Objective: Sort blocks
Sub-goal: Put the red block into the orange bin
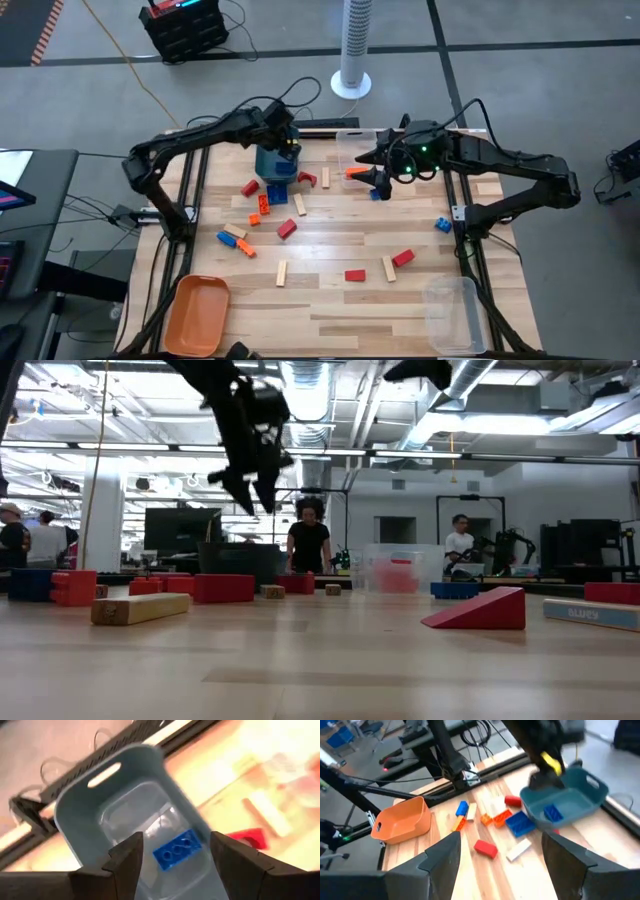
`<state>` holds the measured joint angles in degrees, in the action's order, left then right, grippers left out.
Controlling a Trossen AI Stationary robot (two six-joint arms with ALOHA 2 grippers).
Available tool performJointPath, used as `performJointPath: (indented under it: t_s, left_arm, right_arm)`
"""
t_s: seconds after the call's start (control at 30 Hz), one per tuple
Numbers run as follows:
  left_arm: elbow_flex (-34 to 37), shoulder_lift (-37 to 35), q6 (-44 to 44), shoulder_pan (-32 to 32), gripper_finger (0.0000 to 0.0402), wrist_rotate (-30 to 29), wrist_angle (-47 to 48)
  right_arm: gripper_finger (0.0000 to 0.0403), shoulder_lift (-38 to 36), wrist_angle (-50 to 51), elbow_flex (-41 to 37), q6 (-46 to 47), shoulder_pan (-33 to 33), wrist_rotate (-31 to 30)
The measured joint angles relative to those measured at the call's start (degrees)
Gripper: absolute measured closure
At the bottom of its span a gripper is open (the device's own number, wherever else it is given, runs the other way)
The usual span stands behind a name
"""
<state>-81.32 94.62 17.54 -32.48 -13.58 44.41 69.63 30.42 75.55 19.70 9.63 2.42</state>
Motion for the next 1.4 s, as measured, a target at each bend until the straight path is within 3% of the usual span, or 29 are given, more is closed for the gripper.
performJointPath:
  t_s: [0.33, 0.63, 0.87, 1.2, 1.4]
  left_arm:
    - [0.00, -8.83, -5.36, 9.30, 0.0178, 0.02, -0.34]
    - [0.04, -9.54, -12.81, 17.77, 0.0178, -0.63, -0.14]
    - [5.18, -11.24, -16.42, 21.04, 0.0178, -0.70, -2.65]
    - [20.29, -22.04, -2.44, 27.94, 0.0178, 1.30, -4.08]
    - [23.26, -24.87, 11.55, 33.98, 0.0178, 1.36, -2.53]
  right_arm:
    - [0.0134, 0.00, 5.63, 0.00, 5.11, 1.66, 0.00]
    - [0.0134, 1.15, 19.98, -0.03, 8.42, -5.39, -3.01]
    - [0.0134, 6.83, 19.11, 0.04, 12.00, -8.91, -5.16]
    - [0.0134, 12.20, 27.30, -0.10, 8.20, -16.19, -6.34]
    - [0.0134, 12.11, 28.88, -6.79, 7.58, -16.06, -5.95]
